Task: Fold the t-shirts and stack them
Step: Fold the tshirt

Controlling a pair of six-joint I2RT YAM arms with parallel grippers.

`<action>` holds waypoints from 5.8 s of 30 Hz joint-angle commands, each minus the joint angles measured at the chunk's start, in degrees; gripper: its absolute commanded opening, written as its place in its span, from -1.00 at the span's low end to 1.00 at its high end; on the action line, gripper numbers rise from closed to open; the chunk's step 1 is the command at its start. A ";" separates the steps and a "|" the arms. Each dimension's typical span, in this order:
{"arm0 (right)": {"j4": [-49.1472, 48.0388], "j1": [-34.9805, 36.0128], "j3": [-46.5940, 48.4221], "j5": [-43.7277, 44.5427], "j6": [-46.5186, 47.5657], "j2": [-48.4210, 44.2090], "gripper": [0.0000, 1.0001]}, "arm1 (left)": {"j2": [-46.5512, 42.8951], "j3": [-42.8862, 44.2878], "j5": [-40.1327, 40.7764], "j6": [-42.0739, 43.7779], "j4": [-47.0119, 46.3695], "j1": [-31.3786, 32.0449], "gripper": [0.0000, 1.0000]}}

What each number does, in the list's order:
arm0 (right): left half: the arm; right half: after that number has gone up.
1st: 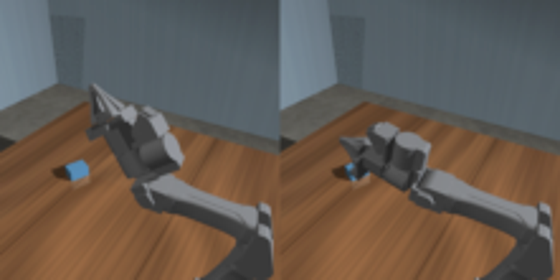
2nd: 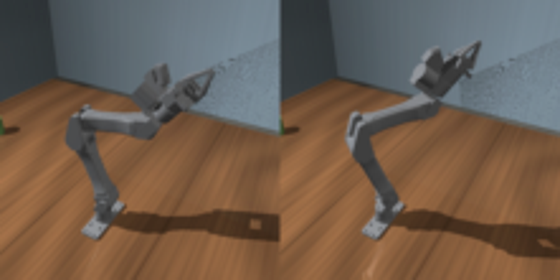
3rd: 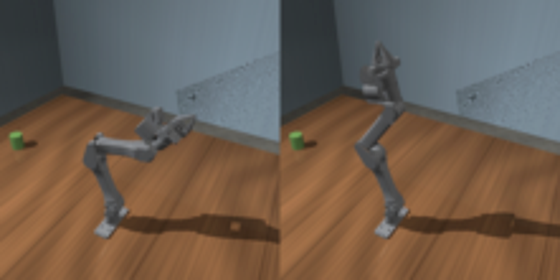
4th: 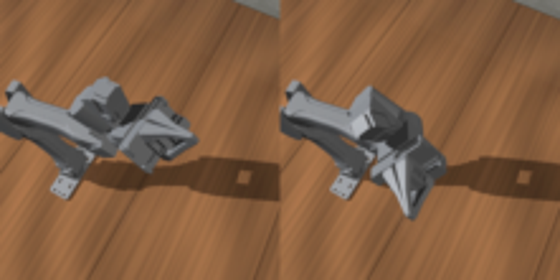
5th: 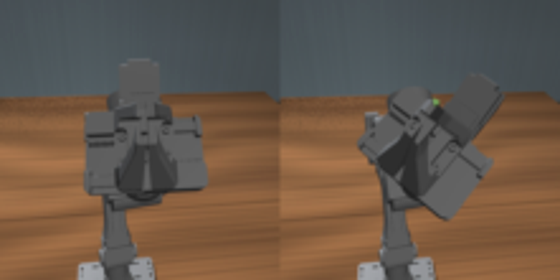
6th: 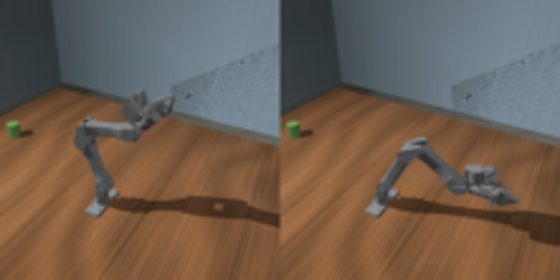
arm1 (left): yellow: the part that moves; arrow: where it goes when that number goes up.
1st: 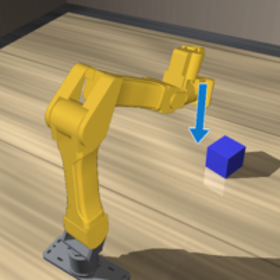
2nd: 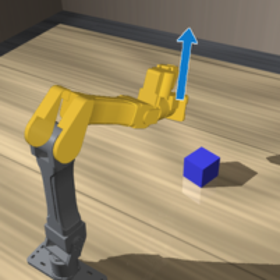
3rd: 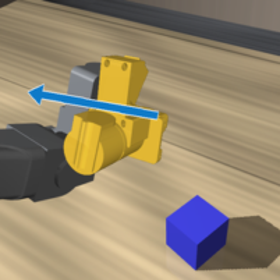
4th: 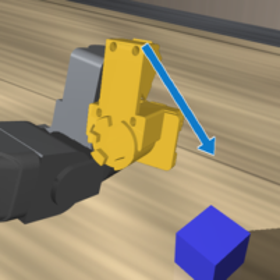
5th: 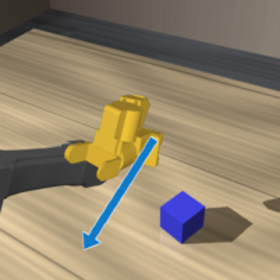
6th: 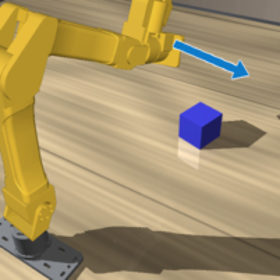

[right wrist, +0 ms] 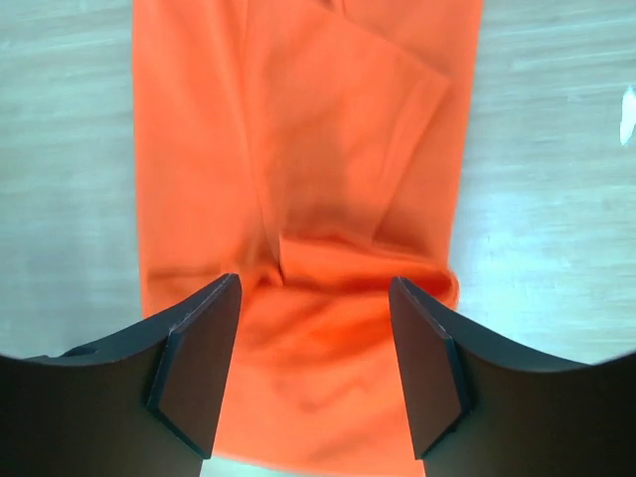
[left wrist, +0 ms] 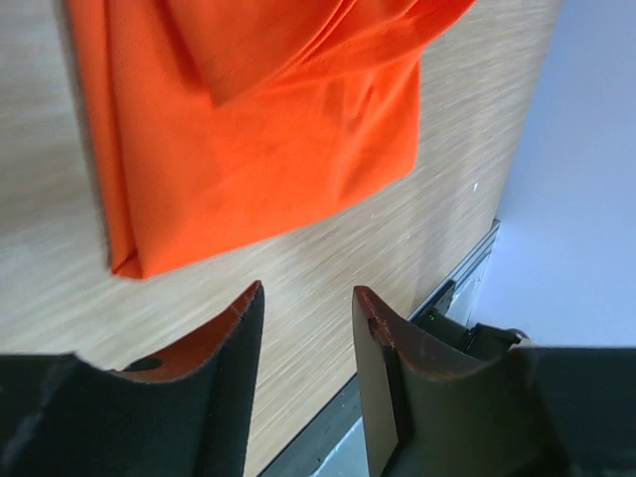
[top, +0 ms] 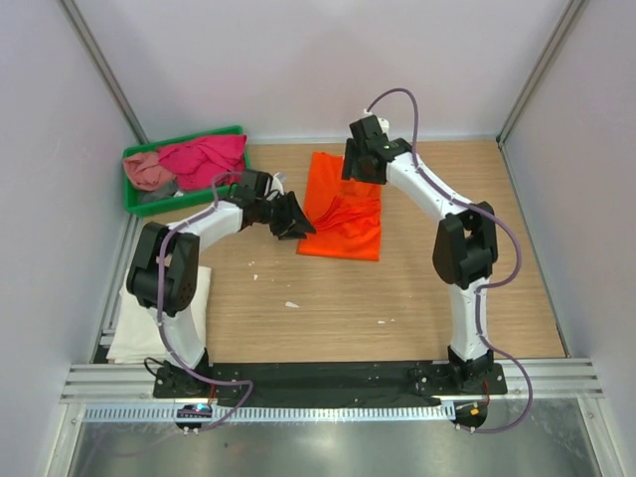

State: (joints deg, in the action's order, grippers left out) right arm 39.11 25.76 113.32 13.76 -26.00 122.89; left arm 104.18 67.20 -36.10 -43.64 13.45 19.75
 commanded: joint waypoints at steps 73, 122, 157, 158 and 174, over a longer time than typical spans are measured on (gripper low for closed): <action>-18.28 -11.52 -55.22 -36.87 5.17 -26.30 0.05 | 7.61 5.66 4.28 14.28 10.28 -1.11 -0.24; -18.02 -12.66 -60.23 -38.01 5.17 -25.24 -0.95 | 4.63 -5.58 6.13 7.87 6.24 -1.29 -1.00; -11.08 -16.53 -21.56 -32.65 4.38 -2.92 0.01 | 20.80 26.58 5.61 12.97 -2.11 -2.87 -0.06; -11.08 -16.62 -21.56 -32.66 4.38 -2.83 -0.01 | 20.80 26.32 5.34 12.18 -2.90 -2.79 -0.10; -11.34 -17.67 -20.15 -35.11 4.64 -0.72 -0.11 | 23.96 26.40 8.58 9.62 -4.75 -1.38 -0.09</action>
State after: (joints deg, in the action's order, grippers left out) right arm 28.34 8.38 90.78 -19.77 -22.35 121.95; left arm 128.14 91.81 -28.75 -33.89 10.09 18.28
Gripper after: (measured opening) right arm 0.450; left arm 0.456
